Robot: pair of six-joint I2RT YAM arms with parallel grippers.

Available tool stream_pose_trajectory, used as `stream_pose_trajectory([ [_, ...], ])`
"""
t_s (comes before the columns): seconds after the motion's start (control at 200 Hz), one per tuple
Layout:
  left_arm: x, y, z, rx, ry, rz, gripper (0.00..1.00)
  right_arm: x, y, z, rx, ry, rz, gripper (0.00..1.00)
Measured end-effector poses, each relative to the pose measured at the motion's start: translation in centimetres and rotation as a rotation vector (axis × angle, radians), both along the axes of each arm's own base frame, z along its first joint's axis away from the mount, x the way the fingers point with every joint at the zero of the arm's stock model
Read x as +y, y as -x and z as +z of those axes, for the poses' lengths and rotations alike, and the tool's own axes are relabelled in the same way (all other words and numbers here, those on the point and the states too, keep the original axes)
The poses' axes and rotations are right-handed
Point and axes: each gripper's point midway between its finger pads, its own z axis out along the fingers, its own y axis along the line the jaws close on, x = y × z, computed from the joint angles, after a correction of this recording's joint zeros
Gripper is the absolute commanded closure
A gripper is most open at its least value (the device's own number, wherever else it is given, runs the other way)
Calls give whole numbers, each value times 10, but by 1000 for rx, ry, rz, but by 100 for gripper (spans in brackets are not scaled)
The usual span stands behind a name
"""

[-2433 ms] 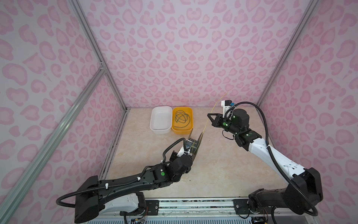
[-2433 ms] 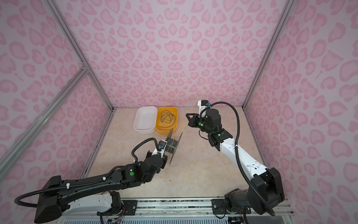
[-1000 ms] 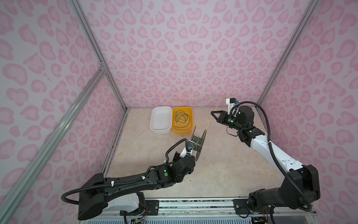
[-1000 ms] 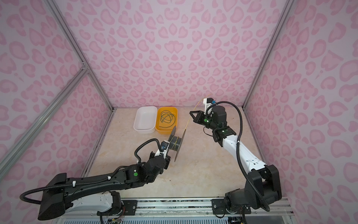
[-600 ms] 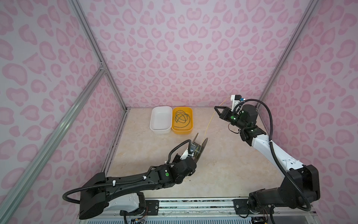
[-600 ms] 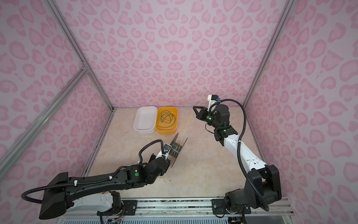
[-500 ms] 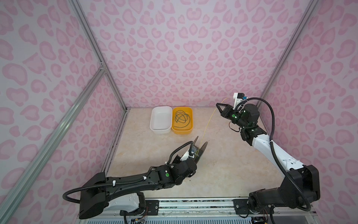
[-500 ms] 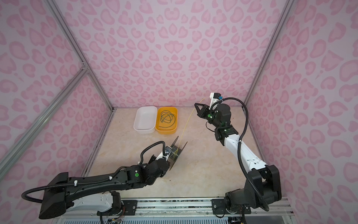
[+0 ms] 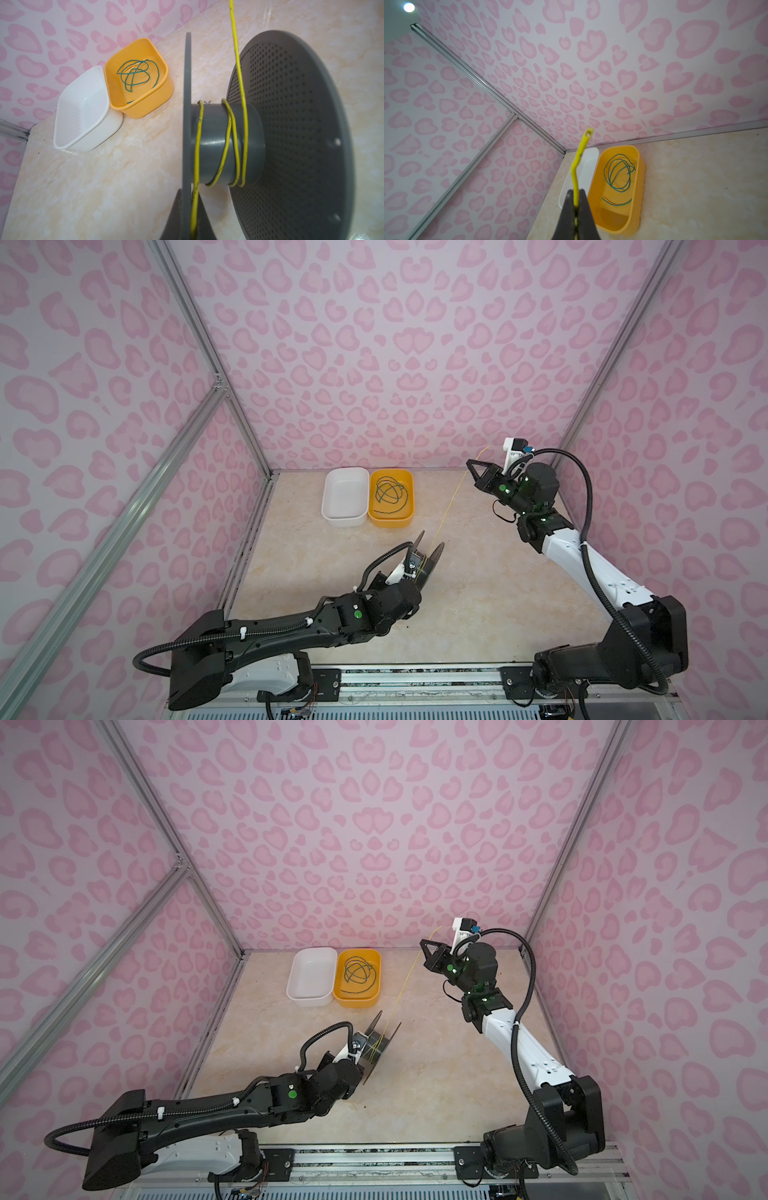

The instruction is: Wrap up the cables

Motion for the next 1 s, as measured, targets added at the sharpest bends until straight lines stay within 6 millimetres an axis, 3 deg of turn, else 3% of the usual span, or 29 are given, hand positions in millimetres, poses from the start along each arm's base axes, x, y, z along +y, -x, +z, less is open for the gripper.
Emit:
stream_pose_trajectory([
  [0.225,1,-1,13,-21,67,13,96,-23,-20,-6,27,14,-36,100],
  [0.46,3,1,18,-22,88,8,96,-26,-26,-19,61,2,-29,100],
  [0.73,4,9,46,-23,127,-46,96,-46,-34,-66,138,-37,-78,100],
  [1.0,2,18,86,-35,231,-117,96,-51,-30,-103,182,-119,-93,100],
])
